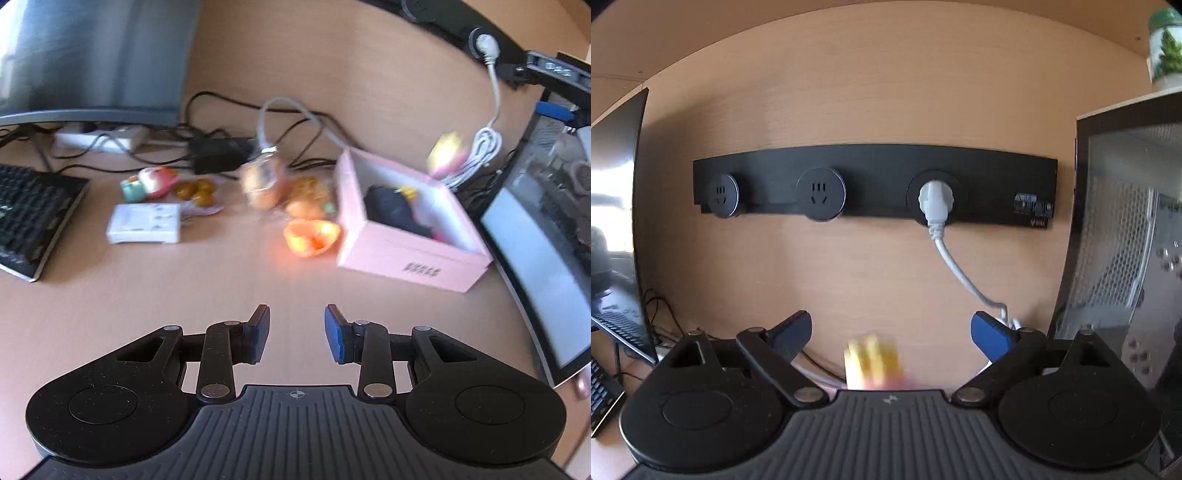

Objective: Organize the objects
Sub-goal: 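Release the cake toy into the pink box with the right gripper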

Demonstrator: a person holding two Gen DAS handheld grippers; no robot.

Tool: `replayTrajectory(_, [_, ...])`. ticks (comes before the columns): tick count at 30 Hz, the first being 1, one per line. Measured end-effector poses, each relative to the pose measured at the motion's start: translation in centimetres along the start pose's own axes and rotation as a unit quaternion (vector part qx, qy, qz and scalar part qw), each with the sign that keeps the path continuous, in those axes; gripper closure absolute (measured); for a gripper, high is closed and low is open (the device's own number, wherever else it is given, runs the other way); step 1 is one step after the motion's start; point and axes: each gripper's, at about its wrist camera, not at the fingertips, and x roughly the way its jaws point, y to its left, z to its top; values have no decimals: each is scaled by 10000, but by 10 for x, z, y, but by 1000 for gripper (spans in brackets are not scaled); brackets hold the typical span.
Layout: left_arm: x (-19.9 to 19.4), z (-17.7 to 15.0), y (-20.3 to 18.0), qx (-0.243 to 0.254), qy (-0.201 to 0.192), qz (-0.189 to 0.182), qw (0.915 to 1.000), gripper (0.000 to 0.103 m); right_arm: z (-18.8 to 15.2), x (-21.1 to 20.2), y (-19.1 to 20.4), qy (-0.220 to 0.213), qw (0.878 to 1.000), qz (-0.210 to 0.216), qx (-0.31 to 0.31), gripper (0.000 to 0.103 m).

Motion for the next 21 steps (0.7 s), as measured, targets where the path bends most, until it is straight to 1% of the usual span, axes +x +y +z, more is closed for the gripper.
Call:
replayTrajectory(3, [3, 2, 11, -71, -13, 120, 9999, 67, -10, -5, 2, 153, 9994, 274, 174, 0])
replayTrajectory(5, [6, 7, 14, -48, -64, 157, 9998, 67, -22, -11, 7, 254, 9987, 400, 169, 0])
replayTrajectory(7, [11, 17, 16, 4, -161, 118, 9998, 67, -39, -17, 14, 450, 9979, 455, 38, 0])
replayTrajectory(10, [21, 41, 17, 155, -360, 90, 9992, 67, -63, -27, 20, 740, 9958, 524, -108, 0])
replayTrajectory(13, [41, 71, 23, 294, -483, 79, 9984, 67, -80, -39, 23, 947, 9942, 474, -191, 0])
replayTrajectory(16, [72, 100, 20, 393, -395, 124, 9984, 67, -93, -48, 23, 1270, 9906, 494, -78, 0])
replayTrajectory(19, [104, 125, 19, 217, -200, 69, 9995, 67, -112, -60, 23, 1708, 9836, 561, -119, 0])
replayTrajectory(20, [114, 132, 19, 108, -134, 75, 9998, 63, -121, -65, 25, 1820, 9817, 528, -196, 0])
replayTrajectory(21, [124, 139, 19, 40, -81, 106, 9999, 61, -127, -69, 26, 1888, 9805, 481, -264, 0])
